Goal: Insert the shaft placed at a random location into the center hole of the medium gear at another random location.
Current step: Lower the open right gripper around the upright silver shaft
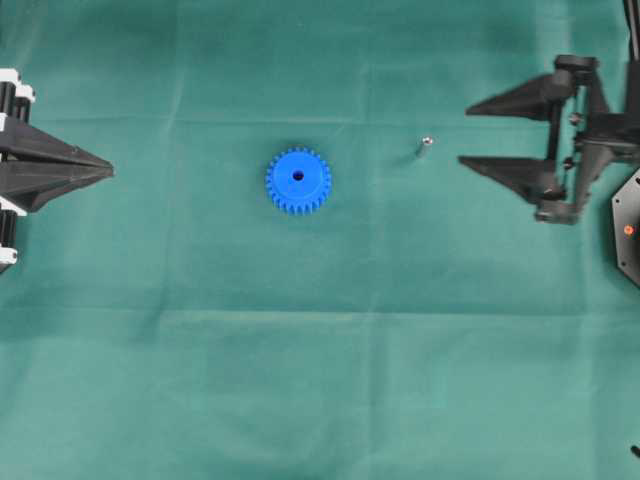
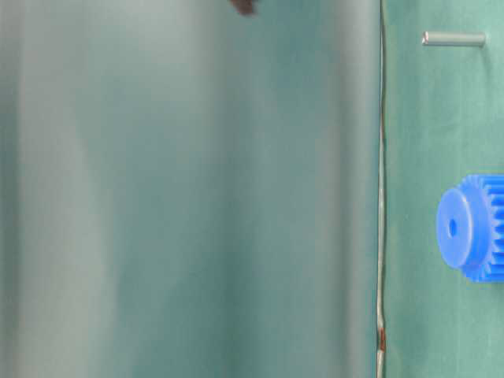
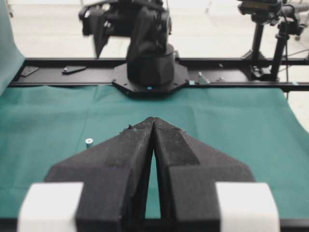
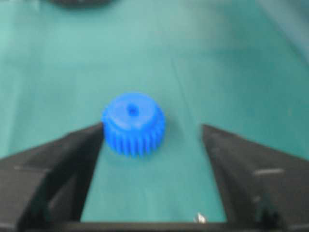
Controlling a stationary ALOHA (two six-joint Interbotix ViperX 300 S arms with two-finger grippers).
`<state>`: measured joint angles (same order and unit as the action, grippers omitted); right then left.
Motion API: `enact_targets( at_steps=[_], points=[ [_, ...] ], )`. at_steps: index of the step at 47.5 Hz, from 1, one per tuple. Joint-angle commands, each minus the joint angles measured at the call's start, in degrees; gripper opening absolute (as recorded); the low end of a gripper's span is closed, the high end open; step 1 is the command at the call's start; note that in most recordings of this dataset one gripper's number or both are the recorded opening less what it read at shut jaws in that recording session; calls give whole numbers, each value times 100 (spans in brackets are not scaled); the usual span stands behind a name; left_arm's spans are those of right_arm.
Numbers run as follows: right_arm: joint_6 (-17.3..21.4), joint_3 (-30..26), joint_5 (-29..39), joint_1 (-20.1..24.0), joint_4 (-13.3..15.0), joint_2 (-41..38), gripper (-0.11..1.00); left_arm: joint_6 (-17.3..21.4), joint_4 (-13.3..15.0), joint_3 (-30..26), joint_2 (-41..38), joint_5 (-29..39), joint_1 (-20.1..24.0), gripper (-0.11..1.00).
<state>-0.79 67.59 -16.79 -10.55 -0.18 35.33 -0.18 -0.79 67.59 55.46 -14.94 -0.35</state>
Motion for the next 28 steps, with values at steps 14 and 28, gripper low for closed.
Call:
enact_targets(
  at_steps=[14,28],
  points=[
    [0,-141,-773,-431,-9,-1626,85,-9,-18,-141,-62,0,0,0],
    [0,-202,-1318,-615,-18,-2549,85,-9,-18,-132,-97,26,-9,0]
  ],
)
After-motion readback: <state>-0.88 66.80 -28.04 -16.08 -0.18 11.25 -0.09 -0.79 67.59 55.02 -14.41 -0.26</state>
